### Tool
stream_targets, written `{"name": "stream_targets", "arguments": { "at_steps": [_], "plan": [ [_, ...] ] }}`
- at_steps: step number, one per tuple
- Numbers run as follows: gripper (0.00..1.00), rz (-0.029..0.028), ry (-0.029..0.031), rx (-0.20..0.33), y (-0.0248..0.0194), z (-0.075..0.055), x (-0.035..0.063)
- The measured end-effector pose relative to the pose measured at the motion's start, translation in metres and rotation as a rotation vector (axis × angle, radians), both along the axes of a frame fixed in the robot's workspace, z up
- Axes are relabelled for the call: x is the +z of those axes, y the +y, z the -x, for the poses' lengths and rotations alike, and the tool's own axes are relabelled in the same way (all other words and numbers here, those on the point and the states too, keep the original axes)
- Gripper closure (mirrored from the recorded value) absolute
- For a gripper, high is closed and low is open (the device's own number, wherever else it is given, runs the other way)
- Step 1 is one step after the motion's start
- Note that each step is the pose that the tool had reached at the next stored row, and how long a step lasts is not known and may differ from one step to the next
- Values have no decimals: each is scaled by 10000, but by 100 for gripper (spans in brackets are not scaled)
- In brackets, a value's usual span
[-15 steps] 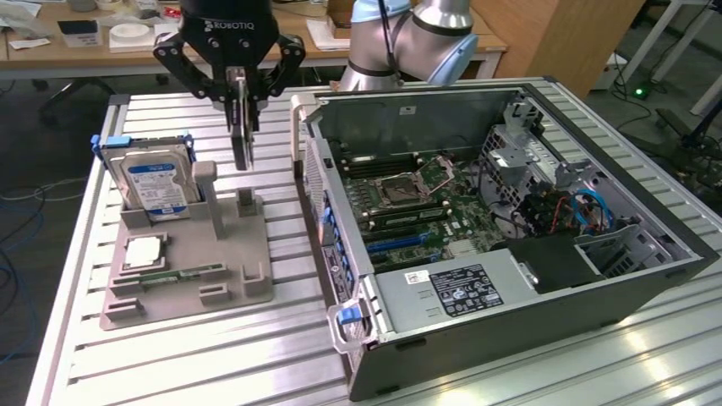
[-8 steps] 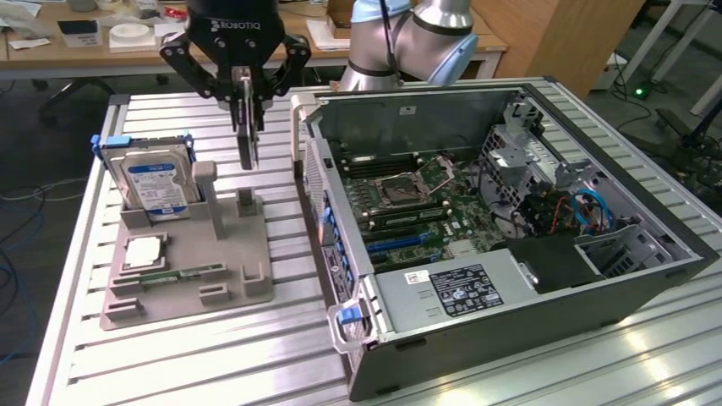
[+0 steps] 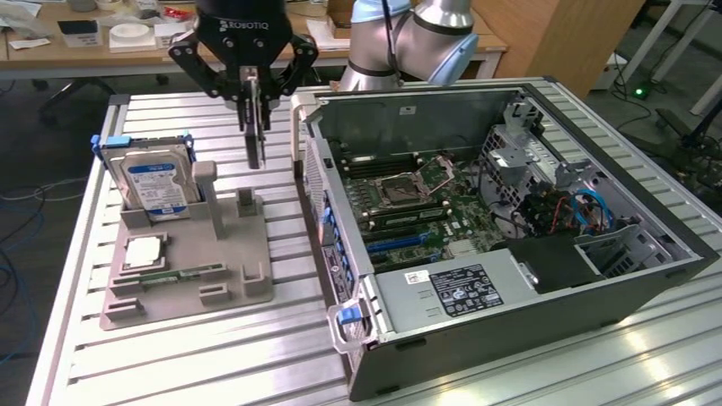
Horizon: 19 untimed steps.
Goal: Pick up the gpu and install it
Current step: 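Pick up the gpu and move the gpu toward the slot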
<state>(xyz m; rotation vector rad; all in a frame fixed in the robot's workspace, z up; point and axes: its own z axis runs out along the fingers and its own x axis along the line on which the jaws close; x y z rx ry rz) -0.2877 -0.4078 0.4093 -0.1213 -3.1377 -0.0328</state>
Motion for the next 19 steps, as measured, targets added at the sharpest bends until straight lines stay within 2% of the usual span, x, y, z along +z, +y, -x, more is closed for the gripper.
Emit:
{"name": "stream_targets", "arguments": {
  "at_steps": [19],
  "plan": [
    [72, 0, 0, 0, 0, -149, 0]
  ]
}}
